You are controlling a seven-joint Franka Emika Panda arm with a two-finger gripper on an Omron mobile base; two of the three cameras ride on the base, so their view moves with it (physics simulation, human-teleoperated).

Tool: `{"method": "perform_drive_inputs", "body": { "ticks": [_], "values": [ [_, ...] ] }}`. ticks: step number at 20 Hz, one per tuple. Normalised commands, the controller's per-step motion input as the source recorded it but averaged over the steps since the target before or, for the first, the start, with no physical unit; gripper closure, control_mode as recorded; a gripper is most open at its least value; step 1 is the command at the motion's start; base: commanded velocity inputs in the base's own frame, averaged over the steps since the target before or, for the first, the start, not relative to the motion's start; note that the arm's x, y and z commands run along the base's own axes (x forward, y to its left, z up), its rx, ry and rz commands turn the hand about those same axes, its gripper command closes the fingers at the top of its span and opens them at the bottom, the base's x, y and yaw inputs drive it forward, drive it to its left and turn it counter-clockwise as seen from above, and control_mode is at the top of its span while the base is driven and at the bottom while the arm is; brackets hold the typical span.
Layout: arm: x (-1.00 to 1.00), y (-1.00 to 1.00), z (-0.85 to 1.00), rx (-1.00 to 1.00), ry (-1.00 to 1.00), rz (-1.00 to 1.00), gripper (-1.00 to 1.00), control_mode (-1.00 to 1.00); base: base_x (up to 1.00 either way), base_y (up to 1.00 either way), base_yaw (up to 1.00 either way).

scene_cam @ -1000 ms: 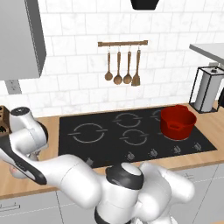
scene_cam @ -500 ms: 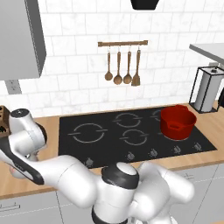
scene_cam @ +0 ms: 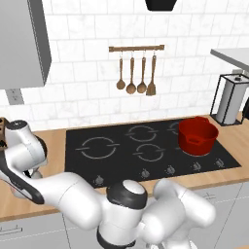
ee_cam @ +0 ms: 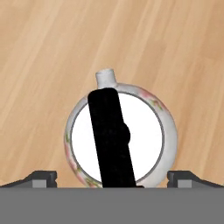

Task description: Pick the kettle from the counter and place it on a stove burner. Then turn the burner on.

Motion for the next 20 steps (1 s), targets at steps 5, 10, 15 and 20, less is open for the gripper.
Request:
{"method": "perform_drive_inputs", "body": {
  "ticks": [5,10,15,20],
  "values": [
    [0.0,0.0,0.0,0.0,0.0,0.0,-1.0,-1.0,0.0,0.0,0.0],
    [-0.05,-0.01,0.02,0.0,0.0,-0.02,-1.0,-1.0,0.0,0.0,0.0],
    [-0.02,-0.1,0.06,0.0,0.0,-0.04,-1.0,-1.0,0.0,0.0,0.0],
    [0.0,-0.17,0.08,0.0,0.0,-0.05,-1.0,-1.0,0.0,0.0,0.0]
  ]
}}
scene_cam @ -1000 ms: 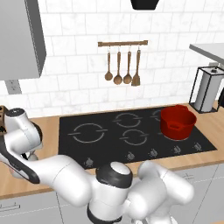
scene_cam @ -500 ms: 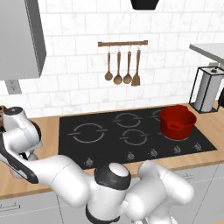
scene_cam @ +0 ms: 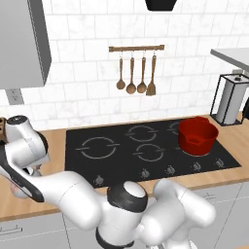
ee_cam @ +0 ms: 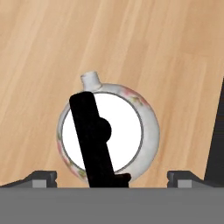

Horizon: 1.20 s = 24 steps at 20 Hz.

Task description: Pick the kettle from the counter and place it on a stove burner. Then turn the burner on.

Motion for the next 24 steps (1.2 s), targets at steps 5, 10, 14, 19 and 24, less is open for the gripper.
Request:
{"method": "perform_drive_inputs", "body": {
  "ticks": [5,10,14,19,24],
  "values": [
    [0.0,-0.02,0.04,0.0,0.0,-0.04,-1.0,-1.0,0.0,0.0,0.0],
    [0.0,0.0,0.02,0.0,0.0,-0.02,1.0,-1.0,0.0,0.0,0.0],
    [0.0,0.0,0.03,0.0,0.0,-0.03,1.0,-1.0,0.0,0.0,0.0],
    [0.0,0.0,0.01,0.0,0.0,-0.01,1.0,-1.0,0.0,0.0,0.0],
    [-0.03,0.04,0.0,0.0,0.01,0.0,1.0,-1.0,0.0,0.0,0.0]
  ]
}}
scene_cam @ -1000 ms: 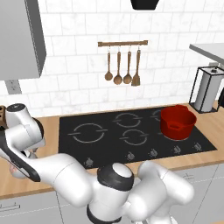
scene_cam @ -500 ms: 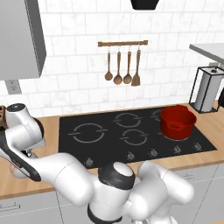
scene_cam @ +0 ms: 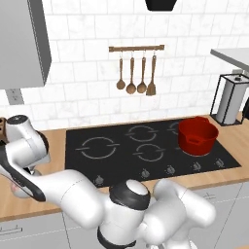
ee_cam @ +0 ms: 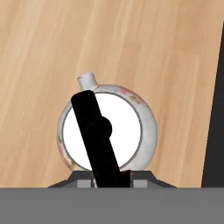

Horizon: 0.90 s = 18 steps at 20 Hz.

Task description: Pick the kettle from the counter and place it on a stove burner. Then turn the burner on.

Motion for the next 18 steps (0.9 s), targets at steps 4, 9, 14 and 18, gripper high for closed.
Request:
{"method": "perform_drive_inputs", "body": {
  "ticks": [4,9,14,18],
  "values": [
    [-0.34,0.06,0.29,0.0,-0.07,-0.02,1.0,-1.0,0.0,0.0,0.0],
    [-0.45,-0.08,0.57,0.0,-0.26,-0.08,1.0,-1.0,0.0,0.0,0.0],
    [-0.25,-0.45,0.47,-0.01,-0.22,-0.16,1.0,-1.0,0.0,0.0,0.0],
    [-0.05,-0.58,0.47,-0.01,-0.17,-0.2,1.0,-1.0,0.0,0.0,0.0]
  ]
}}
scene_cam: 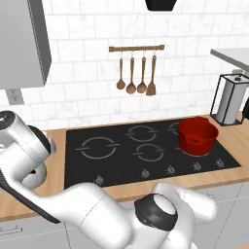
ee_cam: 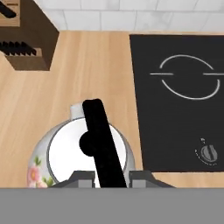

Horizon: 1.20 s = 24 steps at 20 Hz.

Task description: Pick the kettle from the counter and place it on a stove burner. Then turn the burner on.

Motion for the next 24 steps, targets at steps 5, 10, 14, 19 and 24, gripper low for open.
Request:
{"method": "perform_drive_inputs", "body": {
  "ticks": [5,10,14,19,24],
  "values": [
    [0.0,-0.67,0.35,-0.03,-0.12,-0.2,1.0,-1.0,0.0,0.0,0.0],
    [0.0,-0.82,0.2,-0.04,-0.02,-0.21,1.0,-1.0,0.0,0.0,0.0],
    [0.01,-0.87,0.14,-0.03,0.0,-0.23,1.0,-1.0,0.0,0.0,0.0],
    [0.16,-0.89,0.04,-0.03,0.0,-0.23,1.0,-1.0,0.0,0.0,0.0],
    [0.33,-0.82,0.0,-0.05,0.0,-0.19,1.0,-1.0,0.0,0.0,0.0]
  ]
}}
